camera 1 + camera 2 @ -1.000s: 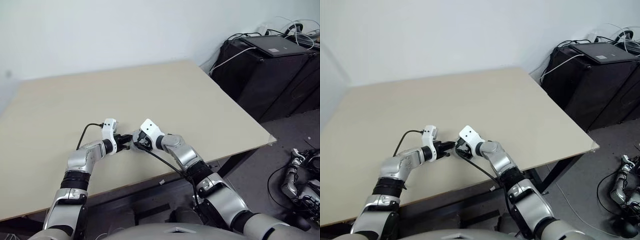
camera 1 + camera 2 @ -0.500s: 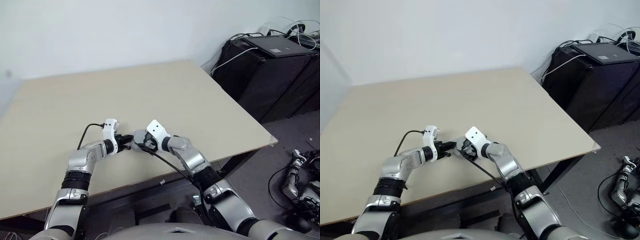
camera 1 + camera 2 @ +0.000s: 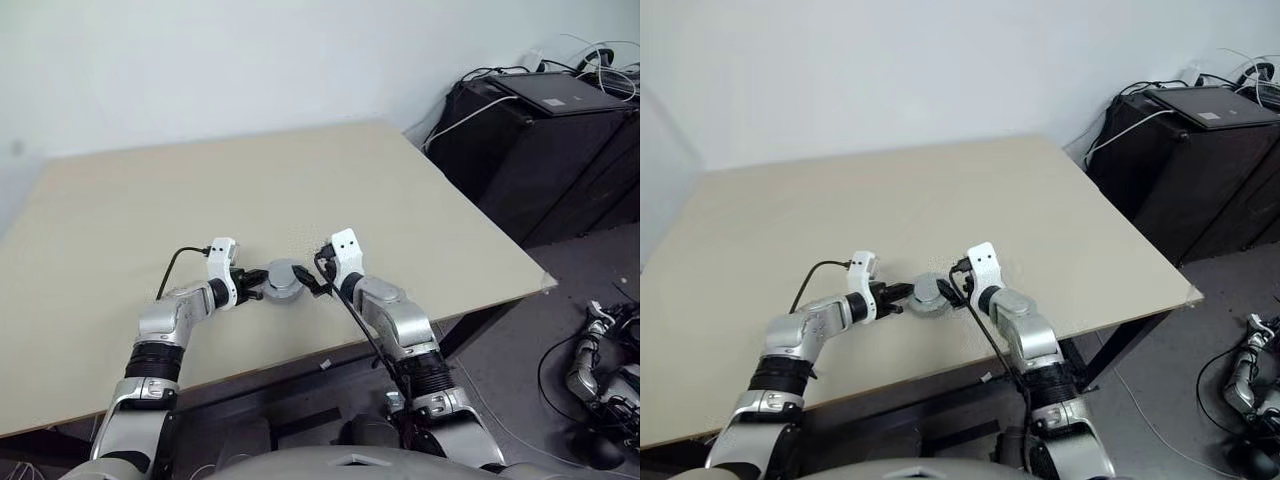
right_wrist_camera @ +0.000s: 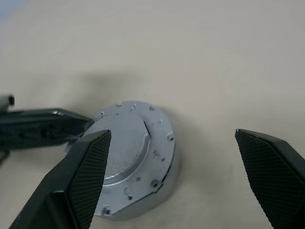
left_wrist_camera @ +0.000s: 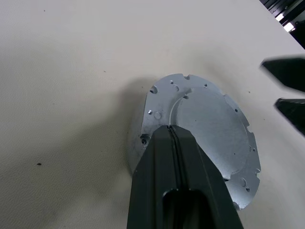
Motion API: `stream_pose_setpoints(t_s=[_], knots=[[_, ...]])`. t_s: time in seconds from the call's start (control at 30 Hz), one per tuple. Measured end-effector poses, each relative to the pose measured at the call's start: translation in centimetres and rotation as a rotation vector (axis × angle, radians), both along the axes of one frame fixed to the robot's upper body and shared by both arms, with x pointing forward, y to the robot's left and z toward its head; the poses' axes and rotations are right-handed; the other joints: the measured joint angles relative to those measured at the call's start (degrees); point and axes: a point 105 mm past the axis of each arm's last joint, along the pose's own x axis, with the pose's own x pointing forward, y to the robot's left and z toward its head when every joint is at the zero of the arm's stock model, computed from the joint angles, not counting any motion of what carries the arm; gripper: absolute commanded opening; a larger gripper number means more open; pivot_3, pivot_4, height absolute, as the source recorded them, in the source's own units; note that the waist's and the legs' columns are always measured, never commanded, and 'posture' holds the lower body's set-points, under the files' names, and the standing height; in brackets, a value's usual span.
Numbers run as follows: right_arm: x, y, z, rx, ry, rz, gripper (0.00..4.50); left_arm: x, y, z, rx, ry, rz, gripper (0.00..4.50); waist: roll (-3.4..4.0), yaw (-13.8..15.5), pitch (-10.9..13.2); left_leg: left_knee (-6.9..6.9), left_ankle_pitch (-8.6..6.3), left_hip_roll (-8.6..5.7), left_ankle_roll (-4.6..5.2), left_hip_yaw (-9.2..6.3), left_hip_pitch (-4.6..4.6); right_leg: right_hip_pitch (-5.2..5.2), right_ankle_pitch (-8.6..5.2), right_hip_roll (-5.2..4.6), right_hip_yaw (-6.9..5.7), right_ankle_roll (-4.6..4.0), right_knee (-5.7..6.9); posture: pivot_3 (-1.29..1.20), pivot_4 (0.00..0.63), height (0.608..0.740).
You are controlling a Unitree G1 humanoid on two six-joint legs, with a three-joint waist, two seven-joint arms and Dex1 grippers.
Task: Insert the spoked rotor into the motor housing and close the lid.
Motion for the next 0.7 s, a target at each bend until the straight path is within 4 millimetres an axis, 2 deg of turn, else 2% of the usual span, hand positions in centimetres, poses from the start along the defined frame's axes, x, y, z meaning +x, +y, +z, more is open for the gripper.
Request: stream_pose_setpoints(t_s=[0.13, 0.37, 0.7], knots=[[0.4, -0.8, -0.5, 0.117, 0.13, -0.096, 4.46, 0.0, 0.0, 0.0, -0.003, 0.0, 0.001, 0.0, -0.01, 0.0, 0.0, 0.0, 0.0, -0.03, 0.0, -0.01, -0.01, 0.01, 0.01, -0.04, 0.01, 0.02, -0.02, 0.0, 0.0, 0.74], [0.0, 0.1, -0.8, 0.249, 0.264, -0.109, 4.46, -0.2, -0.1, -0.1, -0.008, -0.004, 0.003, 0.0, 0.0, 0.0, 0.0, -0.04, 0.0, -0.04, 0.01, -0.11, -0.02, 0.04, -0.01, -0.04, -0.06, -0.02, -0.04, 0.0, 0.0, 0.74], [-1.0, 0.8, -2.0, 0.32, 0.39, -0.102, 4.46, -0.2, -0.1, -0.1, -0.015, -0.004, 0.011, 0.0, 0.01, 0.0, 0.0, -0.04, -0.01, -0.04, 0.01, -0.12, -0.02, 0.03, -0.01, -0.04, -0.06, -0.02, -0.04, 0.0, 0.0, 0.74]])
